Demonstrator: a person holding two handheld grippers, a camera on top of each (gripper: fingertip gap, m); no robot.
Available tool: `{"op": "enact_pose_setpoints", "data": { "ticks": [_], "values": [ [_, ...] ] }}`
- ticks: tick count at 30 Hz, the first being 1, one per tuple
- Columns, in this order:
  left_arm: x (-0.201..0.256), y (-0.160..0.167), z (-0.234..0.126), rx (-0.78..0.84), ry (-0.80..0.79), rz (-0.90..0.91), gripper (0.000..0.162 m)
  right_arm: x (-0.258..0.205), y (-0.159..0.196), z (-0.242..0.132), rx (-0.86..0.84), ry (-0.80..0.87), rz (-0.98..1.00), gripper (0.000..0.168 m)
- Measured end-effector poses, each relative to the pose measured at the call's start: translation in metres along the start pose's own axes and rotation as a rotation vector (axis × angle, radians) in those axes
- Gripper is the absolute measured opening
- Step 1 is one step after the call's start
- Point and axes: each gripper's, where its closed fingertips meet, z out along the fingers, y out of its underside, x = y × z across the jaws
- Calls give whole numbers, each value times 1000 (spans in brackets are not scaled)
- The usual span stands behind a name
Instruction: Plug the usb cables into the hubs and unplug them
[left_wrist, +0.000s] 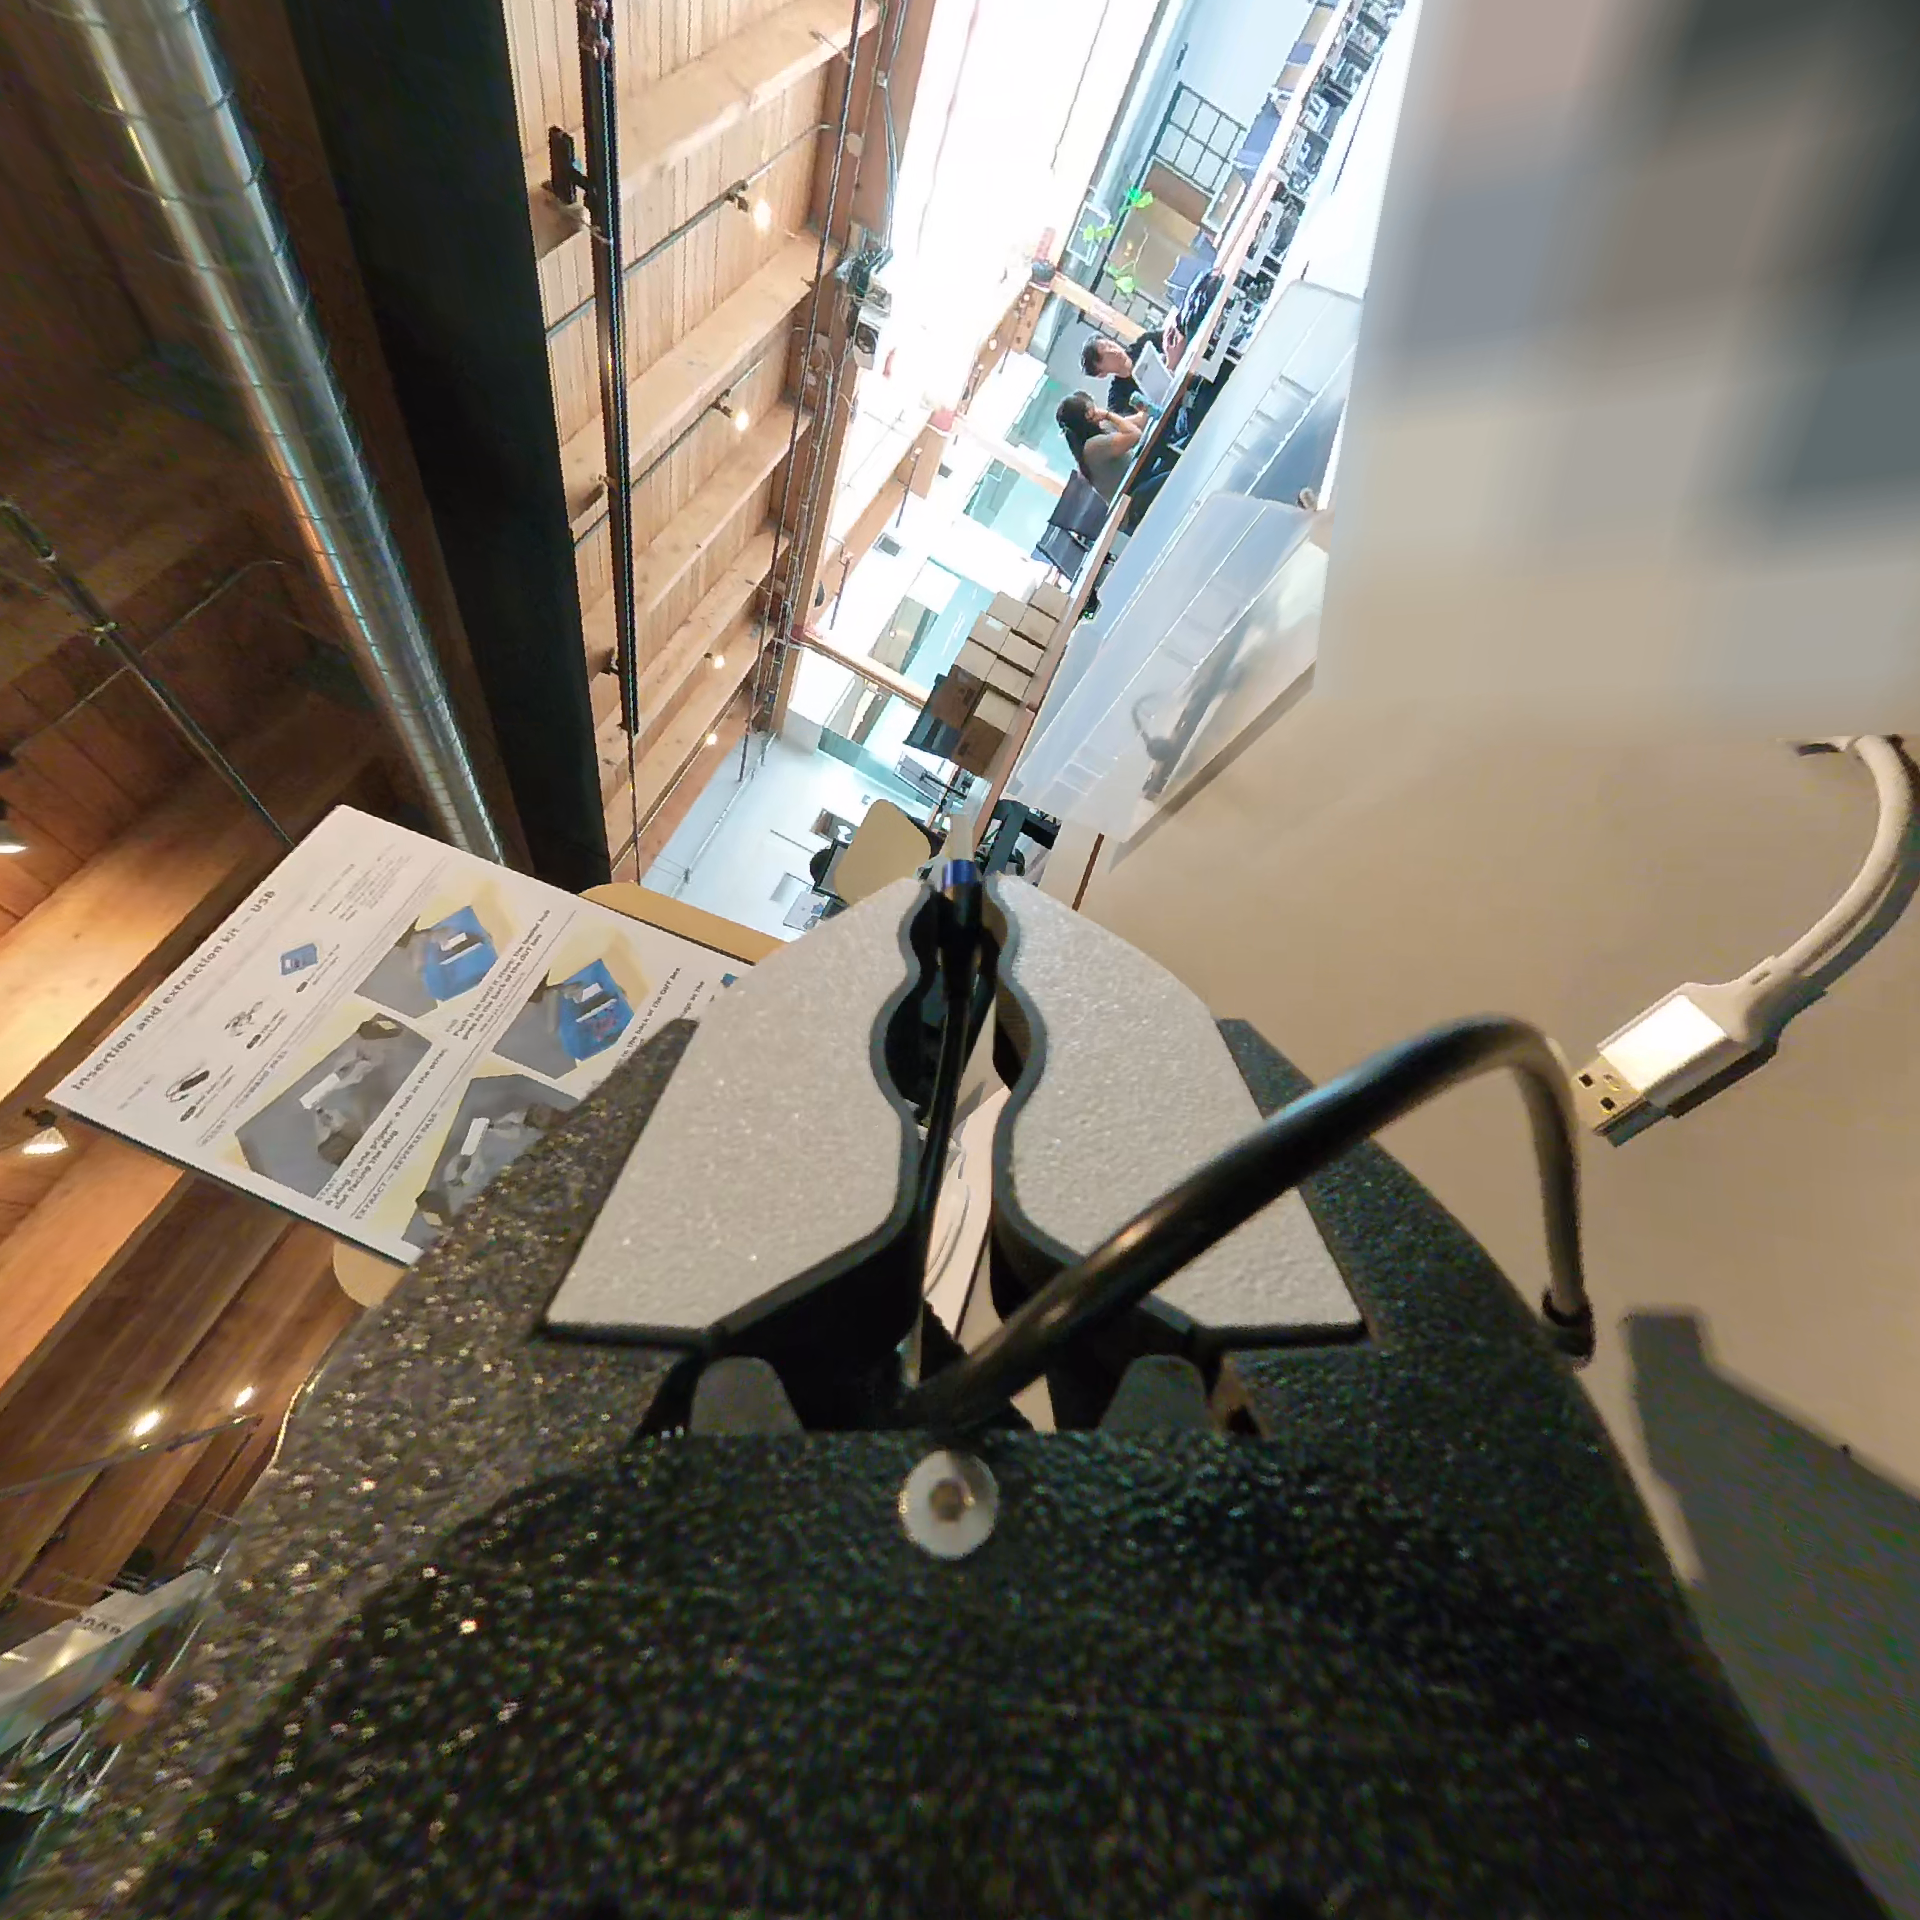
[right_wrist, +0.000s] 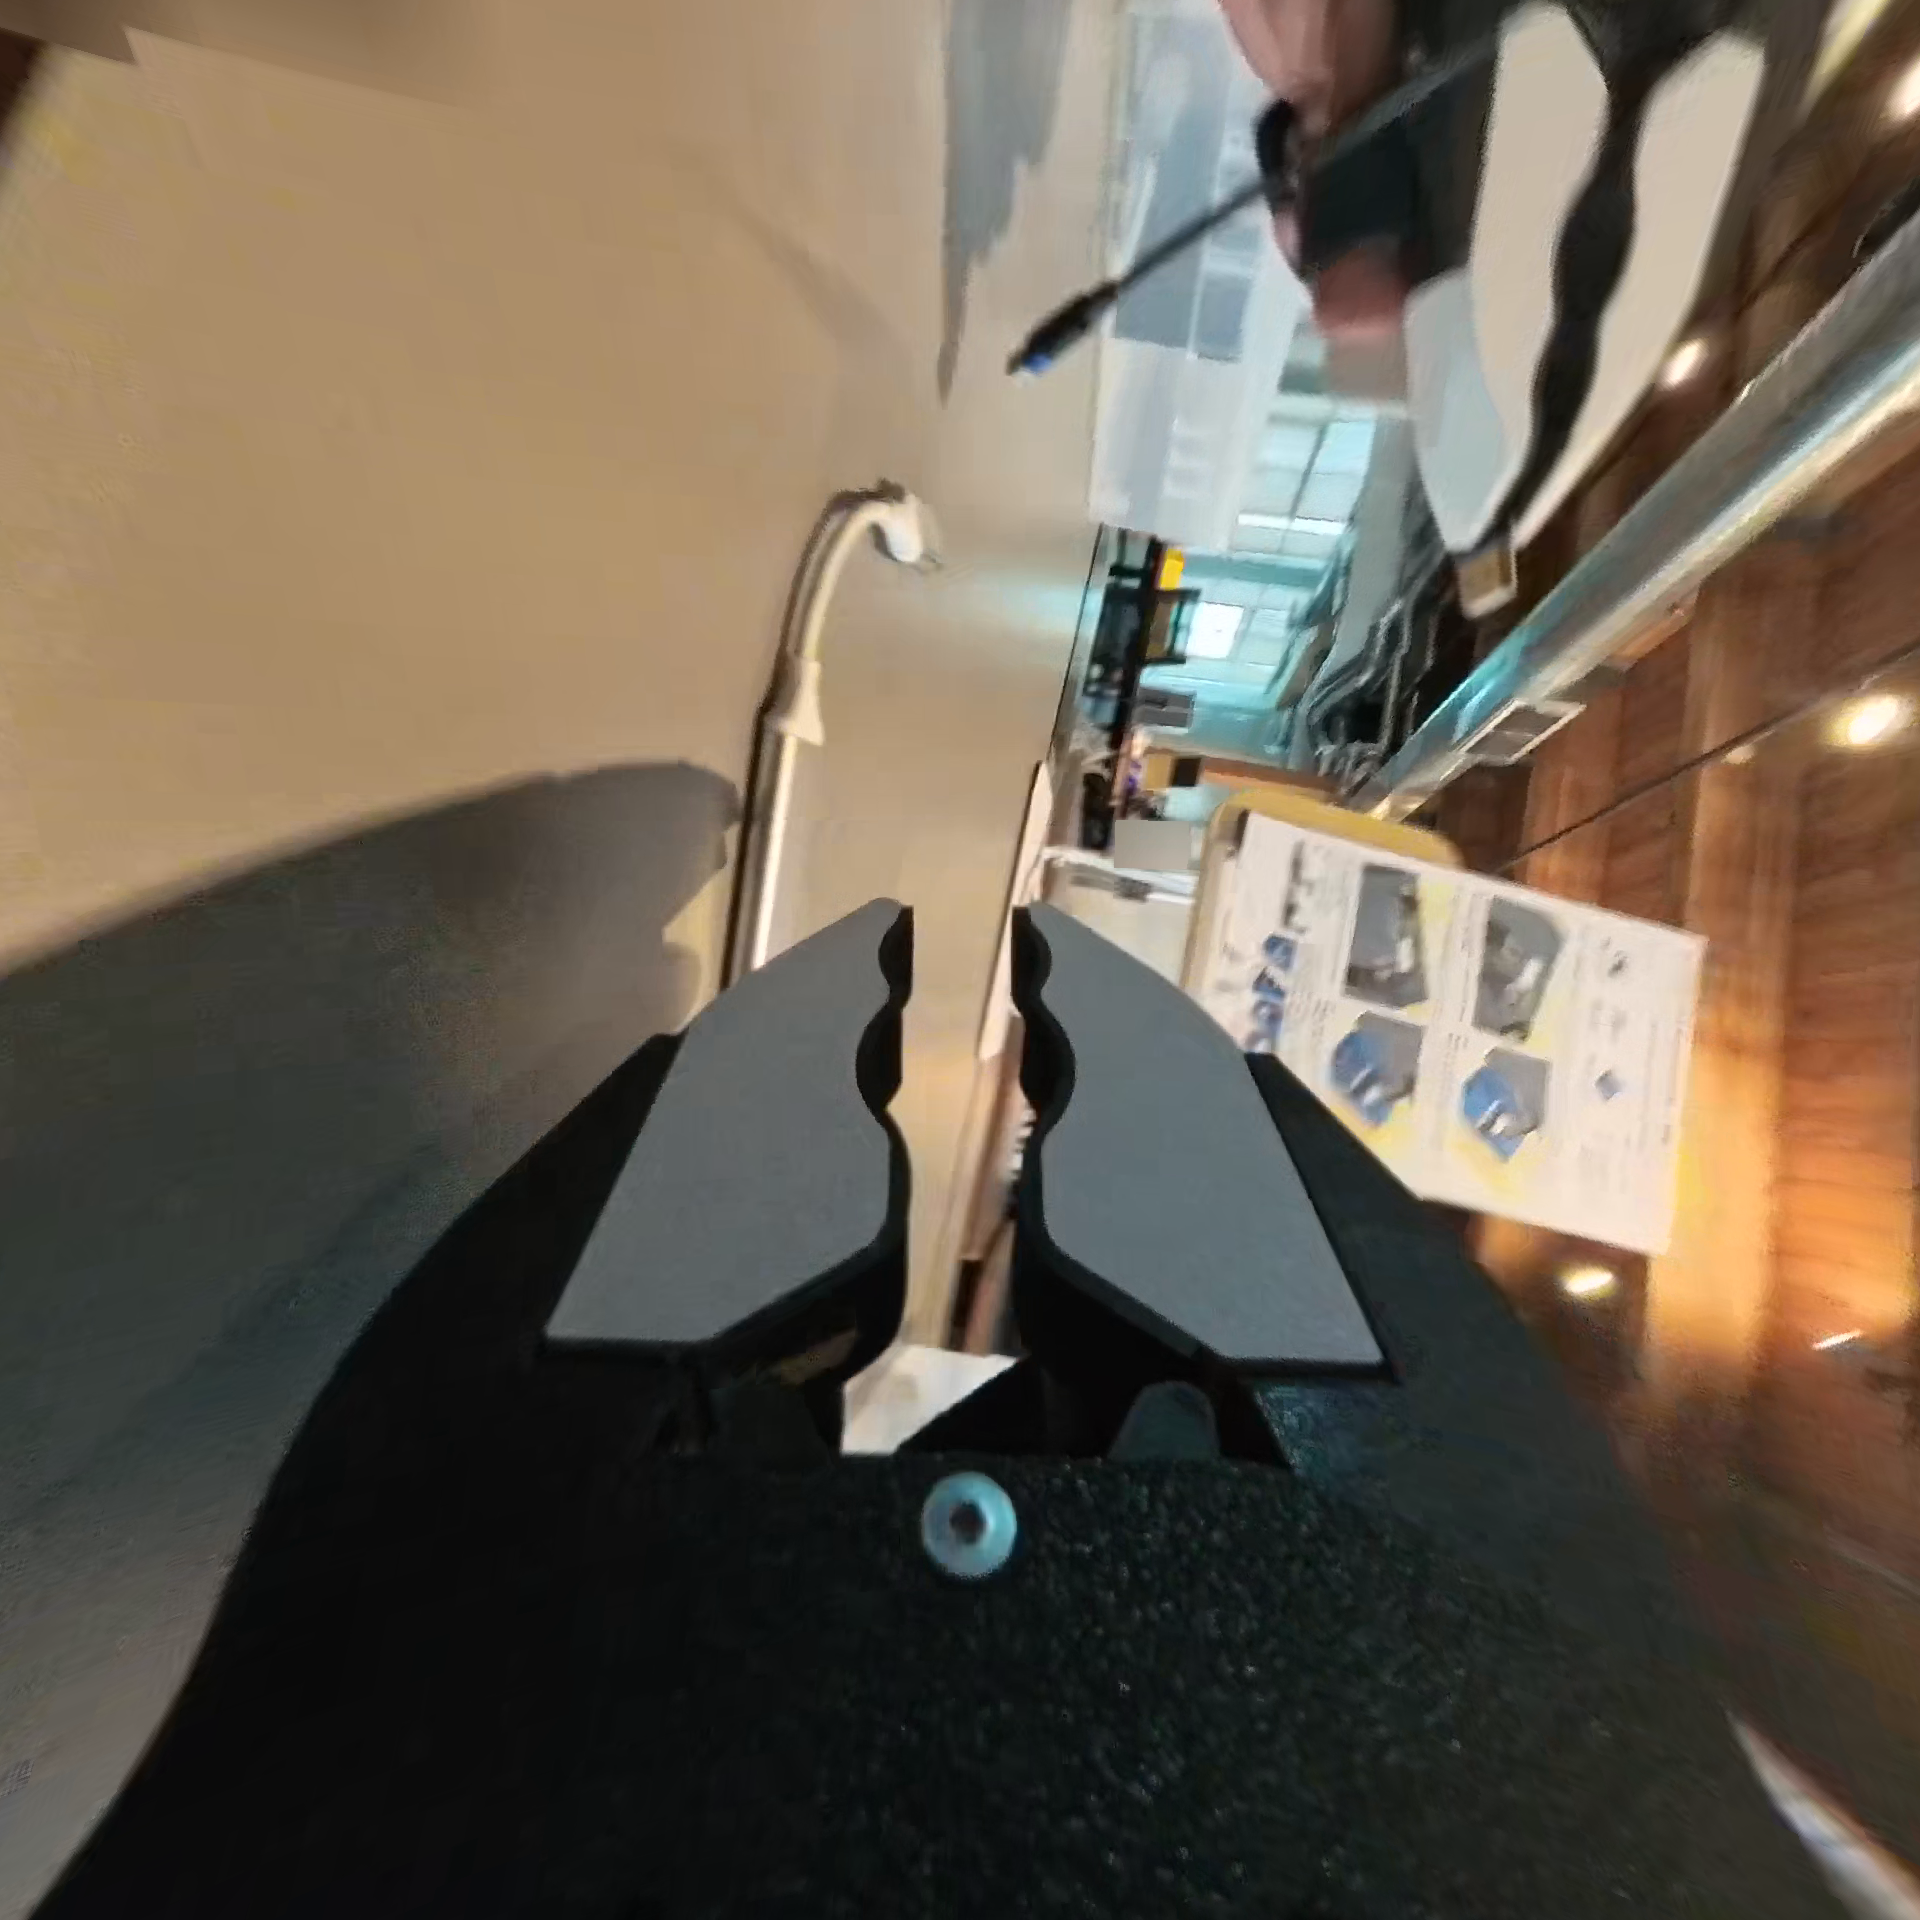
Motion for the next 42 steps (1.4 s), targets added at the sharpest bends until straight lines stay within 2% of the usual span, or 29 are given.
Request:
{"op": "enact_pose_setpoints", "data": {
  "ticks": [3,7,9,10,14,17,21,27,38,42],
  "values": [
    [2,1,1,-3,6,0,7,6,13,0,-40,-99,332,18],
    [5,-1,3,1,22,-5,7,2,21,-3,-70,-364,1036,25],
    [6,-2,3,4,28,-6,7,-12,25,-9,-146,-520,1235,26],
    [6,-3,3,7,30,-6,7,-20,29,-12,-204,-571,1271,29],
    [4,-4,2,11,26,-13,7,-26,30,-24,-304,-613,1340,21],
    [0,-4,1,14,19,-30,7,-37,19,-31,-325,-737,1455,19],
    [-2,-1,1,10,18,-51,7,-50,23,-18,-344,-779,1512,22],
    [-8,4,0,-7,-1,-76,7,-40,37,25,-292,-799,1478,23],
    [-21,23,-4,-67,-48,-113,7,-12,57,138,-137,-935,1402,31],
    [-30,33,-7,-106,-84,-135,7,-4,51,150,-123,-943,1447,40]
  ]
}}
